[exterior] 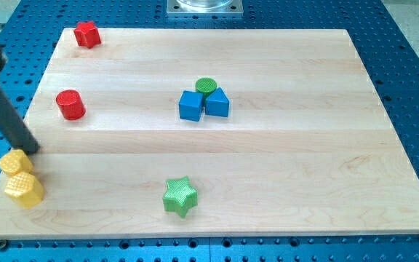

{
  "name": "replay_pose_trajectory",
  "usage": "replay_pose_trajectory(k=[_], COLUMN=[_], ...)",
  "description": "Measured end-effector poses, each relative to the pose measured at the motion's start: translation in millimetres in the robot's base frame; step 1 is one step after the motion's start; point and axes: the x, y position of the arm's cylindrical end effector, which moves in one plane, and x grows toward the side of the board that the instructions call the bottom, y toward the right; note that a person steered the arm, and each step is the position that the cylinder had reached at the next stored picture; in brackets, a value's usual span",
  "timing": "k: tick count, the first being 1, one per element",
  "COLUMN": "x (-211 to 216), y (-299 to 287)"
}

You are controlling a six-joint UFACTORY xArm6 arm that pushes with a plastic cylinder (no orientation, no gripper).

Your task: Move the green star top right to the yellow hexagon

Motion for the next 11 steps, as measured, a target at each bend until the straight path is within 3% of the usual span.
replay_pose_trajectory(k=[1, 3, 4, 5, 6, 7, 8, 9, 10, 11], x=[-31, 57, 105, 127, 114, 95, 74, 51, 58, 58], y=[66, 313, 303, 255, 178, 165, 218, 190, 115, 114])
